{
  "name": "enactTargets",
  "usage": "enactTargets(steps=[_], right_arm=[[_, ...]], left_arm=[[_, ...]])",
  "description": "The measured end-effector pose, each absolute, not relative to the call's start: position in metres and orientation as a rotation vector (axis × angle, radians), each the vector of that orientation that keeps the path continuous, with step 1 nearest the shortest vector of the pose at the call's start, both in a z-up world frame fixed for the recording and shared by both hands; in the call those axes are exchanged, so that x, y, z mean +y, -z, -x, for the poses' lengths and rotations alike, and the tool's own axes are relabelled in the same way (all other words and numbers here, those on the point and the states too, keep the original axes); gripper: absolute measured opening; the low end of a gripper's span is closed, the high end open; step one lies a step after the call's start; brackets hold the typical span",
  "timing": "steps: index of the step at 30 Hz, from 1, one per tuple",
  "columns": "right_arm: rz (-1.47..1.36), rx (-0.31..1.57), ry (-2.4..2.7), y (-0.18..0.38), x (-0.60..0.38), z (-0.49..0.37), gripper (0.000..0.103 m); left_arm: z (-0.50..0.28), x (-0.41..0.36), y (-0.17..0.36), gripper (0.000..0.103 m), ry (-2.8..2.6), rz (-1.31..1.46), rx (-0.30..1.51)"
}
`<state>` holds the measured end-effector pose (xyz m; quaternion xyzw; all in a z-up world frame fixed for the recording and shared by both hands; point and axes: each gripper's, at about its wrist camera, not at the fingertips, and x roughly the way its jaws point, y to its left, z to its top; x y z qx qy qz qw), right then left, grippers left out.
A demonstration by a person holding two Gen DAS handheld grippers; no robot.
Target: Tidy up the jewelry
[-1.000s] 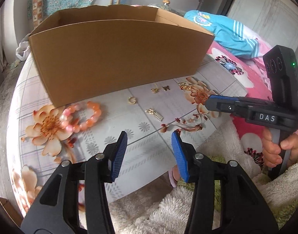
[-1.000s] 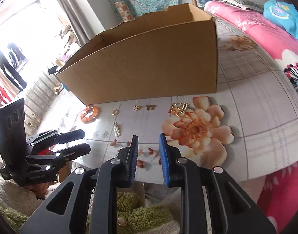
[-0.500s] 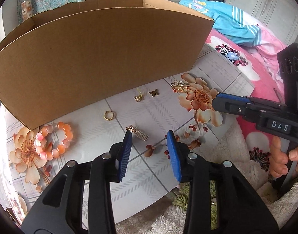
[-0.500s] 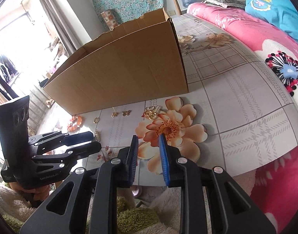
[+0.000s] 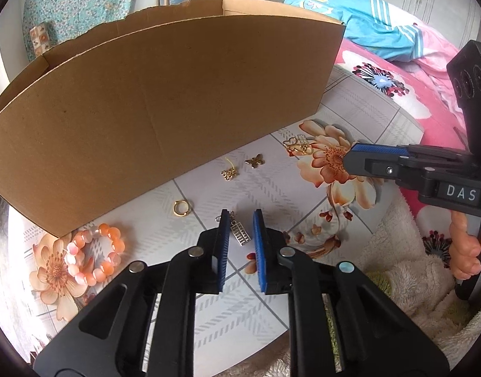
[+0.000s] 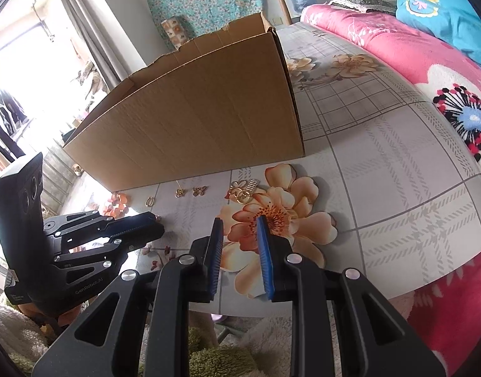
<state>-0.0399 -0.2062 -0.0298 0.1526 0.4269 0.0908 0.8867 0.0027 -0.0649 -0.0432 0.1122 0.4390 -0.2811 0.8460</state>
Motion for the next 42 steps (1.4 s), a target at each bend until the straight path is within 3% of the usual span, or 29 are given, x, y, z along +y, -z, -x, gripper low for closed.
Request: enactTargets(steps=[19,26,42], right_arm=[[-0.085,0.909,-0.171,0.028,-0.179,0.002,0.021],[-0.053,0.971,-0.219,0.034,-0.164,0.002,0.010],[-0.086,0.971,-0.245,0.033,-0.167,-0.004,0.011]], left_arm=[[0.005,-0.035,0.043,0.004,0.580,-0.177,0.923],[0.005,-0.033,0.042,0.004,0.588,-0.171,0.920],[0.002,-0.030,0.041,0.005,0.603,-0.153,0.919]])
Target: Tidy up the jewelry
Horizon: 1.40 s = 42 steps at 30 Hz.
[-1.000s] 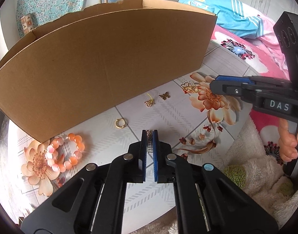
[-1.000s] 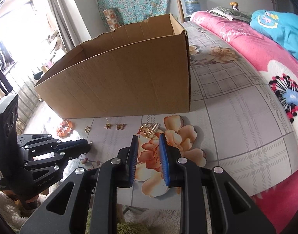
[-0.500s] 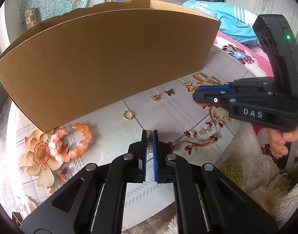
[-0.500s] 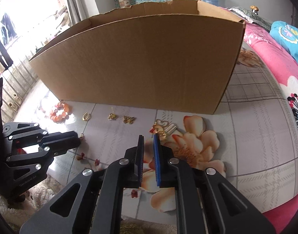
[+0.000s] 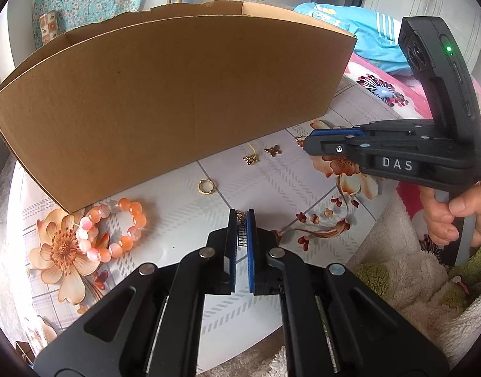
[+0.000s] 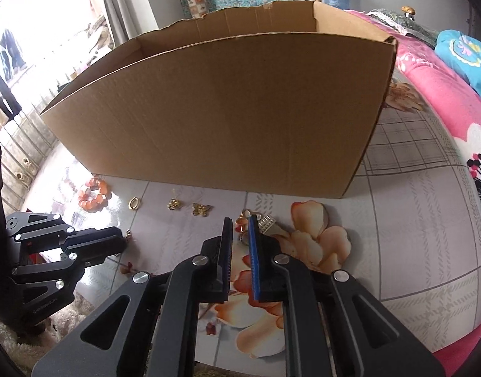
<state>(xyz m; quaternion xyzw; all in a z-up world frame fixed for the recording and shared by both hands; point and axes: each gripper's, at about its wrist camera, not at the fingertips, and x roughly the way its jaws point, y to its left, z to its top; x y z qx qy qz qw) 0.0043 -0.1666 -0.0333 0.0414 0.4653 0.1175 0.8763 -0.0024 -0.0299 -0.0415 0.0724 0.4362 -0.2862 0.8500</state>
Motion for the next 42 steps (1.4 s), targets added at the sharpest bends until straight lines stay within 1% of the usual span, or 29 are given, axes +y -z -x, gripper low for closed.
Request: enactTargets(steps=[6,11,18,23,37,39,41,42], right_arm=[[-0.105,1.006,-0.349,0.033,-0.156,0.002,0.011],[-0.120,0.971,-0.278,0.027,-0.175,0.002,0.011],[-0.001,0.973,-0.230,0.028,-0.165,-0.001,0.011],[0.087,0.963,-0.191,0.027,-0.154,0.001,0.013],[-0.007,1.007,-0.088,0.028,-0.177,0.020,0.013],[-0.029,1.004,-0.085,0.030,-0.180,0.022,0.016],[-0.056,0.998,-0.083,0.029,-0.182,0.023,0.017],[-0.072,0.993,-0.085,0.027,-0.183,0.023,0.019]], left_arm=[[0.002,-0.029,0.041,0.005,0.605,-0.149,0.919],[0.002,-0.029,0.042,0.005,0.606,-0.153,0.918],[0.001,-0.030,0.041,0.005,0.602,-0.156,0.916],[0.002,-0.032,0.041,0.005,0.601,-0.160,0.915],[0.002,-0.033,0.042,0.005,0.599,-0.161,0.914],[0.002,-0.032,0.042,0.005,0.601,-0.159,0.914],[0.002,-0.032,0.042,0.005,0.604,-0.152,0.913],[0.001,-0.032,0.042,0.005,0.605,-0.148,0.914]])
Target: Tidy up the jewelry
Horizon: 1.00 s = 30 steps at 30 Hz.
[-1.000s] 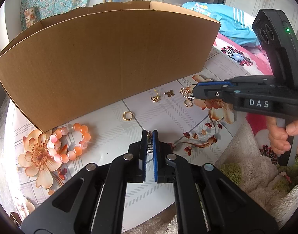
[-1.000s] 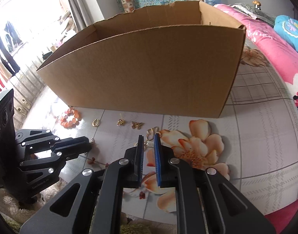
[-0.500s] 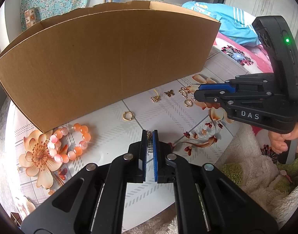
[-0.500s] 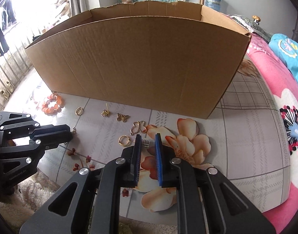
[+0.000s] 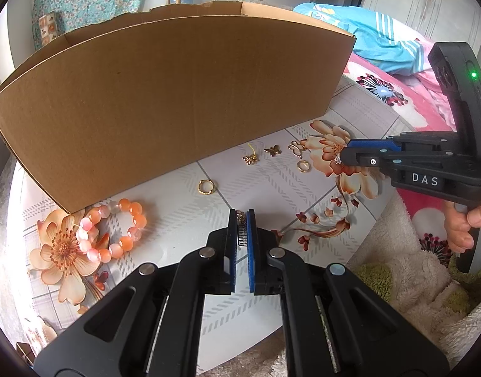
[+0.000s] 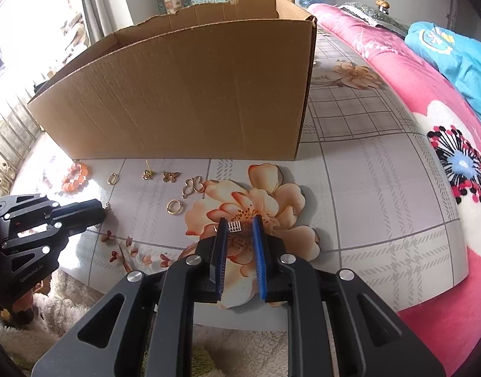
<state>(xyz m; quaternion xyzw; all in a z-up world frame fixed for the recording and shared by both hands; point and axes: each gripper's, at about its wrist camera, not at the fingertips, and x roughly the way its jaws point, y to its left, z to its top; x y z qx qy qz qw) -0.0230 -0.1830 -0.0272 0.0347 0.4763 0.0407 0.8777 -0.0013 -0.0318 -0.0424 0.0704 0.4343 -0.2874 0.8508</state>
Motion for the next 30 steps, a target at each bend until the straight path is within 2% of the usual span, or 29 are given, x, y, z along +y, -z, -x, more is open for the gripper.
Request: enactTargets(steps=[4,14,19,30], right_arm=[[-0.113,0.953,-0.085,0.022,-0.186,0.030,0.036],[-0.143,0.929,-0.101,0.024,-0.192,0.040,0.039],[-0.142,0.925,-0.116,0.026,-0.191,0.043,0.044],[-0.081,0.890,-0.126,0.027,-0.178,0.038,0.045]], left_arm=[[0.001,-0.030,0.042,0.005,0.608,-0.147,0.915],[0.002,-0.033,0.042,0.005,0.594,-0.172,0.913],[0.003,-0.036,0.042,0.005,0.587,-0.175,0.914],[0.002,-0.038,0.043,0.005,0.584,-0.172,0.916]])
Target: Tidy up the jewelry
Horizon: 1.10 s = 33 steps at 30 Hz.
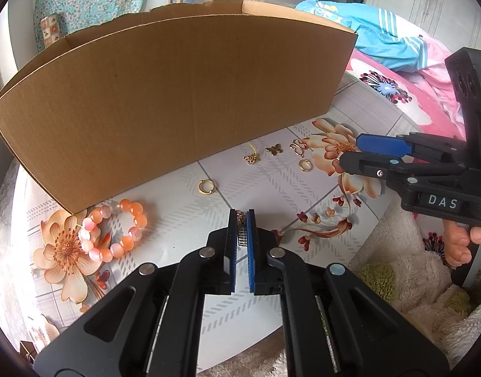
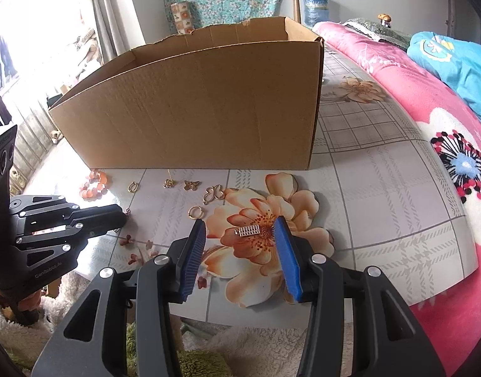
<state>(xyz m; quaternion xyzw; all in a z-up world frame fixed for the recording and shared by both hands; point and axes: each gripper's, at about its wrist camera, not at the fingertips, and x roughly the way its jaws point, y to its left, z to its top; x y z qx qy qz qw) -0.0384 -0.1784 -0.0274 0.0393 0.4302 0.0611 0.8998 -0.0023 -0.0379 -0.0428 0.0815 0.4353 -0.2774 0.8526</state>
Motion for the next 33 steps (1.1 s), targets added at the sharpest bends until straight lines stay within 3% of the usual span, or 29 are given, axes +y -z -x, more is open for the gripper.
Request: enactTargets(steps=[6,9,14,16,26,27,33], right_arm=[[-0.036,0.898,-0.111,0.030,-0.176,0.033,0.043],[-0.021,0.919,-0.117,0.033,-0.176,0.031,0.032],[0.033,0.928,-0.124,0.036,-0.173,0.029,0.025],[0.029,0.936,-0.138,0.036,-0.174,0.028,0.015],[-0.033,0.935,-0.164,0.035,-0.178,0.028,0.014],[-0.036,0.933,-0.165,0.034,-0.178,0.029,0.004],[-0.039,0.914,-0.156,0.028,-0.178,0.032,0.004]], left_arm=[[0.002,-0.036,0.044,0.005,0.590,-0.165,0.916],[0.002,-0.034,0.044,0.005,0.594,-0.162,0.915],[0.001,-0.032,0.043,0.005,0.600,-0.157,0.916],[0.002,-0.032,0.043,0.005,0.600,-0.157,0.916],[0.002,-0.032,0.043,0.005,0.602,-0.157,0.914],[0.002,-0.032,0.042,0.005,0.604,-0.158,0.914],[0.001,-0.031,0.041,0.005,0.613,-0.159,0.914]])
